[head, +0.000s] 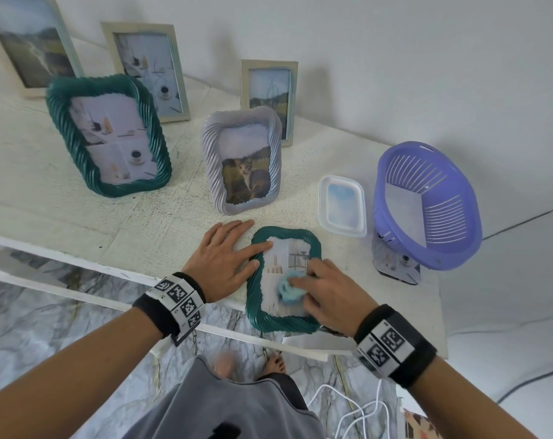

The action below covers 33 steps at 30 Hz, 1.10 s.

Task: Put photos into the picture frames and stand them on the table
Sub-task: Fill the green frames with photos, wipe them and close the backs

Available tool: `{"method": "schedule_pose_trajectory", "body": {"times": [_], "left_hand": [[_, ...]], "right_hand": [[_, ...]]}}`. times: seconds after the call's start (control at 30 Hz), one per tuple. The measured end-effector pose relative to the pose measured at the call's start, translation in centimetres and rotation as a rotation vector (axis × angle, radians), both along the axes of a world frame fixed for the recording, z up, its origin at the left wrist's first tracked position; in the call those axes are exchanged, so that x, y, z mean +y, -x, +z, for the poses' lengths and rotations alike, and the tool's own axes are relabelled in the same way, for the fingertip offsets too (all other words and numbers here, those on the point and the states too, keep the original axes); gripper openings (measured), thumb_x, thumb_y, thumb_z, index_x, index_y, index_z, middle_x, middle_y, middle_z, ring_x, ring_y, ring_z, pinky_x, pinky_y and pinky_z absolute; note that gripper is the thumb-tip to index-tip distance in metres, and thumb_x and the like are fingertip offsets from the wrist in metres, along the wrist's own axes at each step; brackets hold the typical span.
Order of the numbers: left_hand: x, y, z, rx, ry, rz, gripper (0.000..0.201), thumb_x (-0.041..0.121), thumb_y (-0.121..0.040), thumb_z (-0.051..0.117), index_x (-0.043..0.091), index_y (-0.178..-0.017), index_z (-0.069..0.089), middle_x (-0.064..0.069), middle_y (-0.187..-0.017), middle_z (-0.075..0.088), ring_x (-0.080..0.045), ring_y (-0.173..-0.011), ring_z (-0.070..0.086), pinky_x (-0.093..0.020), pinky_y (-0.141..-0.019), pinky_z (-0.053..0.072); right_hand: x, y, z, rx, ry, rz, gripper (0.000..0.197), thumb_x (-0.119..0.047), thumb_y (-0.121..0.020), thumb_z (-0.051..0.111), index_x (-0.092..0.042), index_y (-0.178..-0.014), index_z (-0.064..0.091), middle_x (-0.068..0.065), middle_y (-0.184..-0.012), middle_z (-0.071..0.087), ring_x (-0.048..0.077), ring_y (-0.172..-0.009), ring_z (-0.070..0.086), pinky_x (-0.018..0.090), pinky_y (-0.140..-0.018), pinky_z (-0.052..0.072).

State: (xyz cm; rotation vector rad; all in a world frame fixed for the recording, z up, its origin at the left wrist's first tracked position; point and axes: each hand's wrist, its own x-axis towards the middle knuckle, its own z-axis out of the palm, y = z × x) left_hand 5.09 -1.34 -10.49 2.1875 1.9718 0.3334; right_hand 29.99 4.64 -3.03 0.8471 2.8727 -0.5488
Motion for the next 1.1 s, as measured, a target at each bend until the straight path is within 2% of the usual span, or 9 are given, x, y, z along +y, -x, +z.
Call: {"method": "schedule_pose_trajectory", "body": {"times": [0.07,0.13,0.23,0.33,0.47,0.67,0.77,0.9,1.1], "left_hand": [[0.0,0.0,-0.1,0.009,-0.005,0.002,0.048,0.055,-0.099,0.020,0.052,-0.146,0.032,-0.002,-0.160,0.025,-0.025,-0.147,0.021,-0.045,-0.120,0.009],[0.0,0.0,-0.1,0.008,-0.008,0.003,0.048,0.055,-0.099,0.021,0.052,-0.146,0.032,-0.002,-0.160,0.026,-0.025,-0.147,0.022,-0.045,-0.120,0.010],[0.0,-0.1,-0.1,0.012,-0.005,0.001,0.048,0.055,-0.100,0.019,0.052,-0.146,0.030,-0.002,-0.161,0.024,-0.026,-0.147,0.019,-0.045,-0.120,0.009],[0.0,-0.2,0.0,0.031,0.004,0.003,0.049,0.056,-0.099,0.016,0.053,-0.147,0.028,-0.002,-0.161,0.021,-0.025,-0.148,0.017,-0.046,-0.121,0.010],[0.0,-0.2,0.0,0.021,0.010,0.002,0.049,0.056,-0.099,0.016,0.053,-0.146,0.029,-0.002,-0.161,0.022,-0.026,-0.147,0.018,-0.047,-0.120,0.011],[-0.1,-0.2,-0.1,0.024,0.004,0.007,0.048,0.055,-0.099,0.017,0.052,-0.146,0.030,-0.003,-0.161,0.023,-0.026,-0.147,0.018,-0.047,-0.120,0.010],[0.0,-0.2,0.0,0.022,0.010,0.005,0.049,0.056,-0.099,0.016,0.053,-0.146,0.029,-0.003,-0.161,0.022,-0.026,-0.147,0.018,-0.047,-0.120,0.011],[0.0,-0.2,0.0,0.017,0.013,0.004,0.050,0.056,-0.099,0.016,0.052,-0.146,0.030,-0.003,-0.161,0.023,-0.026,-0.147,0.019,-0.047,-0.120,0.011],[0.0,-0.2,0.1,0.019,0.021,0.006,0.050,0.056,-0.099,0.013,0.053,-0.147,0.027,-0.003,-0.162,0.020,-0.026,-0.148,0.016,-0.047,-0.121,0.008]], "right_hand": [[0.6,0.5,-0.2,-0.001,-0.050,-0.126,0.033,-0.013,-0.089,0.053,-0.014,-0.121,0.061,0.002,-0.098,0.044,0.019,-0.084,0.040,0.033,-0.077,0.048],[-0.4,1.2,-0.5,0.026,-0.040,-0.167,0.033,-0.012,-0.088,0.053,-0.010,-0.120,0.061,0.007,-0.102,0.047,0.021,-0.086,0.042,0.034,-0.078,0.047],[-3.4,1.2,-0.4,0.103,0.071,-0.052,0.029,-0.012,-0.085,0.056,-0.013,-0.113,0.064,0.003,-0.092,0.046,0.015,-0.080,0.040,0.024,-0.069,0.040],[-3.4,0.5,0.2,0.082,0.144,0.035,0.029,-0.018,-0.084,0.053,-0.019,-0.110,0.067,0.002,-0.088,0.046,0.016,-0.078,0.042,0.027,-0.064,0.042],[-1.2,0.8,-0.2,0.100,0.048,-0.078,0.029,-0.014,-0.081,0.059,-0.020,-0.107,0.071,0.004,-0.090,0.050,0.023,-0.081,0.047,0.035,-0.061,0.049],[-2.8,0.4,-0.6,0.091,0.140,-0.013,0.034,-0.026,-0.080,0.048,-0.029,-0.103,0.073,-0.001,-0.088,0.050,0.018,-0.079,0.047,0.024,-0.064,0.039],[-1.1,0.1,-0.1,0.060,0.088,-0.025,0.034,-0.026,-0.080,0.049,-0.029,-0.102,0.074,0.001,-0.088,0.051,0.021,-0.077,0.048,0.027,-0.063,0.041],[-0.5,0.1,-0.6,0.066,-0.028,-0.158,0.033,-0.020,-0.083,0.052,-0.025,-0.110,0.070,0.002,-0.093,0.048,0.022,-0.082,0.046,0.028,-0.069,0.040],[-4.5,0.7,-0.6,0.118,0.136,-0.114,0.036,-0.024,-0.086,0.044,-0.023,-0.110,0.071,0.001,-0.089,0.050,0.016,-0.079,0.045,0.025,-0.064,0.040]]}}
